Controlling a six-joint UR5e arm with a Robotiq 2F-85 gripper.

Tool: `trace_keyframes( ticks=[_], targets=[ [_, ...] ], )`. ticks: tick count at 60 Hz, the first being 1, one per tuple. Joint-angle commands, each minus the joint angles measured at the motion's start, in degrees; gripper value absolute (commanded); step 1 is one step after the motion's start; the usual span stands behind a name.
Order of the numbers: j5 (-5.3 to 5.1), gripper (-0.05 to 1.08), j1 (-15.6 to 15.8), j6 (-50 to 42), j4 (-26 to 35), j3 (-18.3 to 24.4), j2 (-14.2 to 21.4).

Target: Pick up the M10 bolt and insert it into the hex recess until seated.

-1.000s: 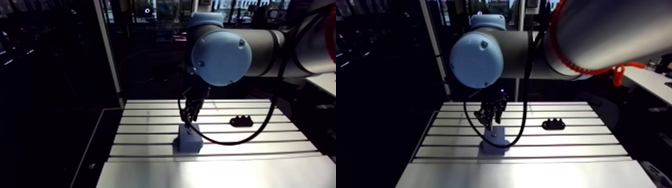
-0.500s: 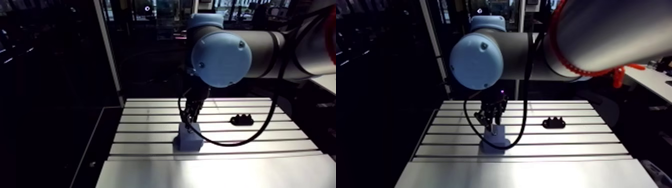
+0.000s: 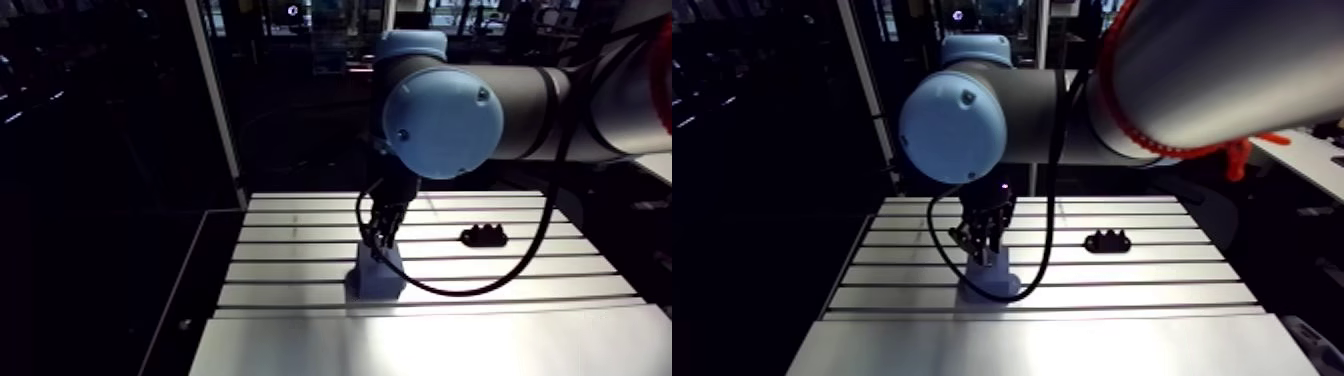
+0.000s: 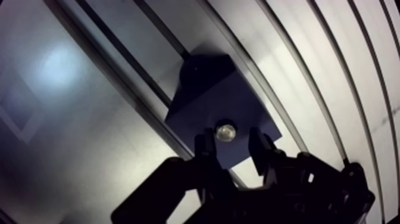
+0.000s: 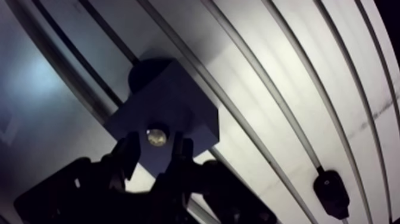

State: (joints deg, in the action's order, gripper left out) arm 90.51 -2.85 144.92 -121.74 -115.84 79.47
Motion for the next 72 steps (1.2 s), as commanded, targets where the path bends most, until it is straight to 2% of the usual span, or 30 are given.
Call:
trace_keyframes(
  ticks=[1, 72],
  targets=[
    [0.06, 0.57, 0.0, -0.3, 0.0, 0.0, -0.5],
    [-0.03, 0.59, 0.2, -1.1, -0.1, 0.0, -0.4]
  ],
)
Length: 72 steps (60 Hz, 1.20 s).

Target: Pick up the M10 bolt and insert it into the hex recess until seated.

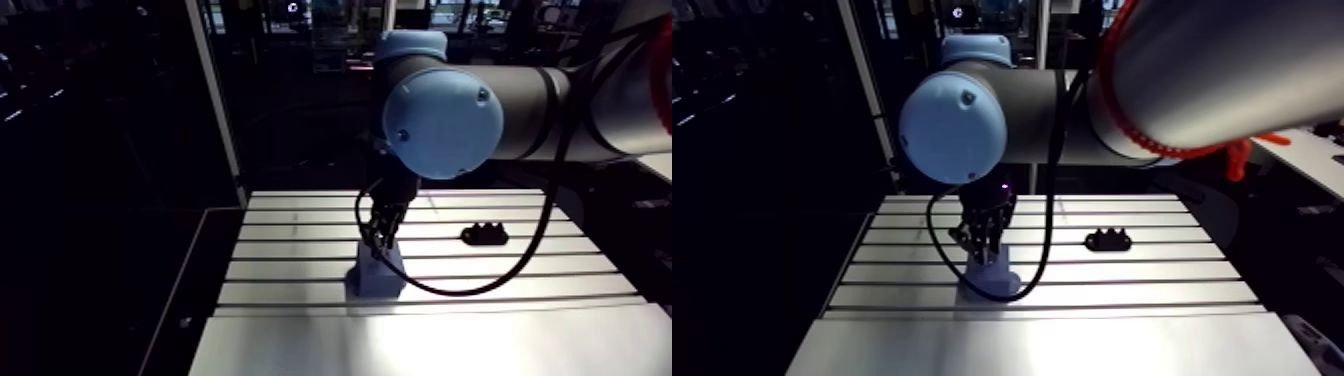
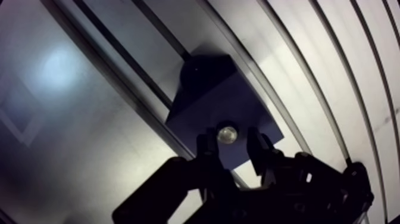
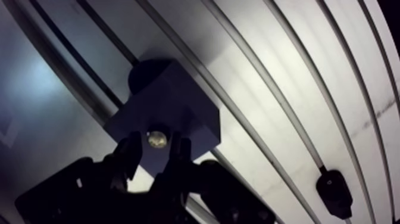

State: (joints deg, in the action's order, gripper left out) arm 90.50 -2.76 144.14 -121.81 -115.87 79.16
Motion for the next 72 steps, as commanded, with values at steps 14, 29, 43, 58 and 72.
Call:
trace_keyframes(
  ticks=[14, 29, 43, 58, 72],
  targets=[
    [-0.02, 0.59, 0.1, -0.2, -0.1, 0.0, -0.3],
    [-0.02, 0.59, 0.1, -0.1, -0.1, 0.0, -0.6],
    [-0.02, 0.59, 0.0, -0.1, -0.1, 0.1, -0.8],
    [-0.02, 0.6, 0.0, -0.1, -0.1, 0.0, -0.9],
    [-0.02, 0.62, 0.0, -0.1, -0.1, 0.0, -0.9]
  ],
)
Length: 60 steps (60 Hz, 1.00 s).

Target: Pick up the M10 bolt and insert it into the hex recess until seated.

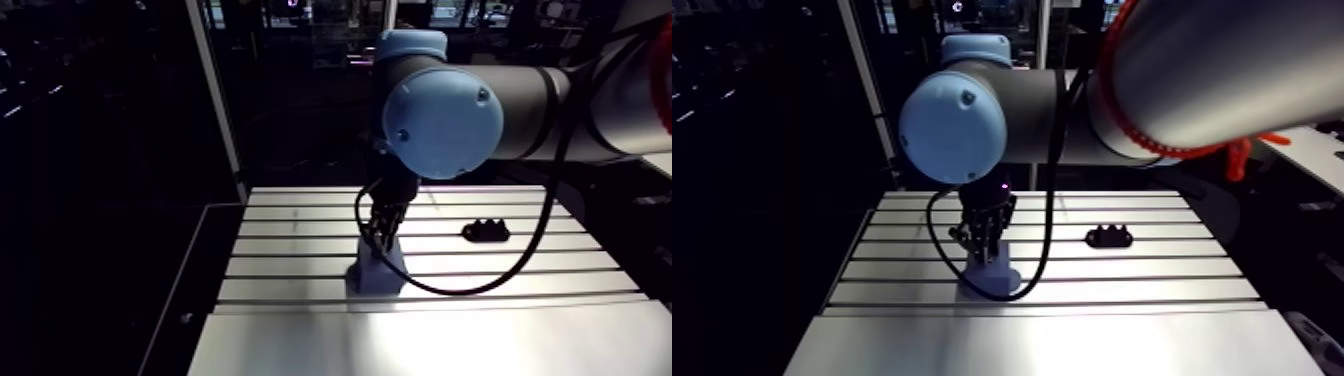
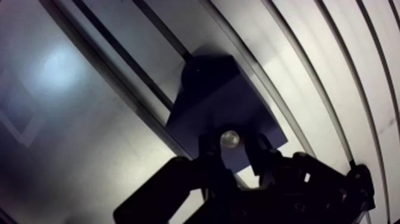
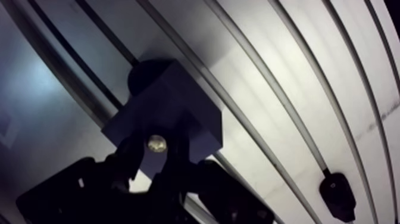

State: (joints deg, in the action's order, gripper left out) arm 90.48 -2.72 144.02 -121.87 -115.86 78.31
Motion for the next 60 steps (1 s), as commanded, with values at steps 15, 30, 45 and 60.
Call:
trace_keyframes(
  ticks=[15, 30, 45, 60],
  targets=[
    [0.0, 0.63, 0.0, 0.1, 0.0, 0.0, 0.0],
    [0.0, 0.65, 0.0, 0.1, 0.0, 0.0, 0.0],
    [0.18, 0.67, 0.0, 0.2, 0.0, 0.0, 0.0],
    [0.18, 0.68, 0.0, 0.4, 0.1, 0.1, 0.0]
  ],
)
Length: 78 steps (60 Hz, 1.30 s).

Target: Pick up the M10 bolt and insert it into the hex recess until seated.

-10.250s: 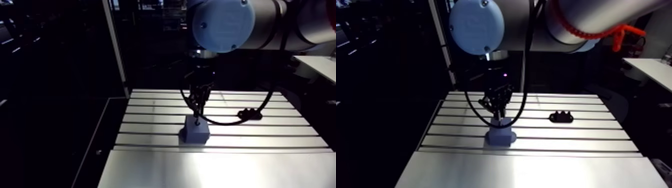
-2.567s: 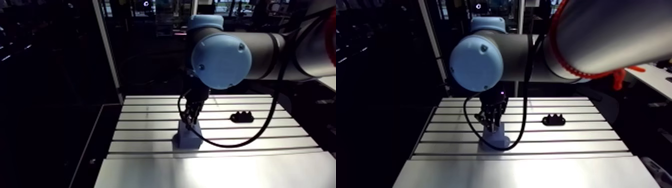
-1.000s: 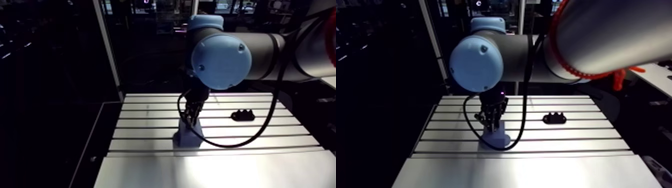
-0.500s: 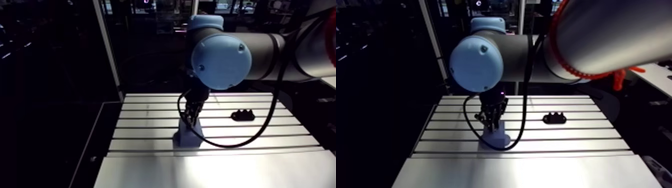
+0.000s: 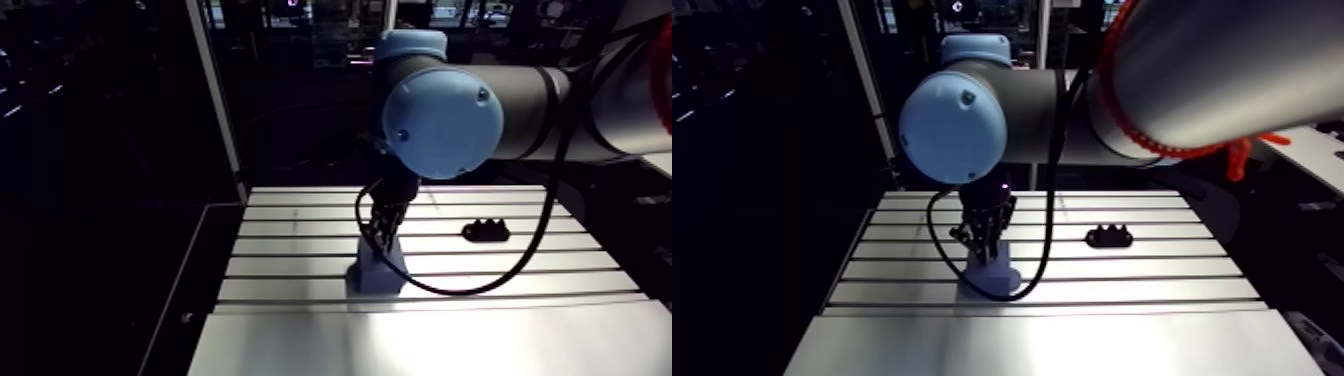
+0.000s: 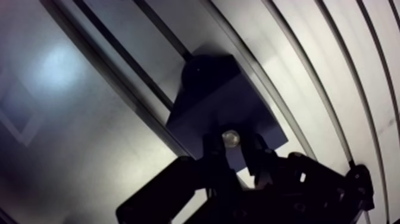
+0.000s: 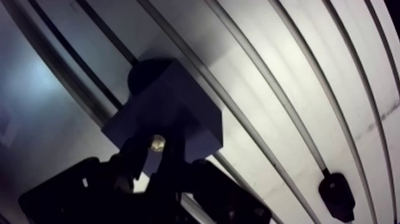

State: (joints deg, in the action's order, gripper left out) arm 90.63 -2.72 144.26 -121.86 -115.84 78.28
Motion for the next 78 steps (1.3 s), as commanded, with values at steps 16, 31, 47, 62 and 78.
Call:
trace_keyframes(
  ticks=[16, 31, 47, 62, 78],
  targets=[
    [0.03, 0.69, 0.0, 0.2, 0.1, 0.0, 0.0],
    [0.03, 0.71, 0.0, 0.3, 0.1, 0.0, 0.0],
    [0.03, 0.72, 0.0, 0.2, 0.1, 0.0, 0.1],
    [0.12, 0.73, -0.1, -0.2, 0.0, -0.1, 0.3],
    [0.12, 0.73, -0.1, -0.4, 0.1, -0.5, 0.7]
  ],
)
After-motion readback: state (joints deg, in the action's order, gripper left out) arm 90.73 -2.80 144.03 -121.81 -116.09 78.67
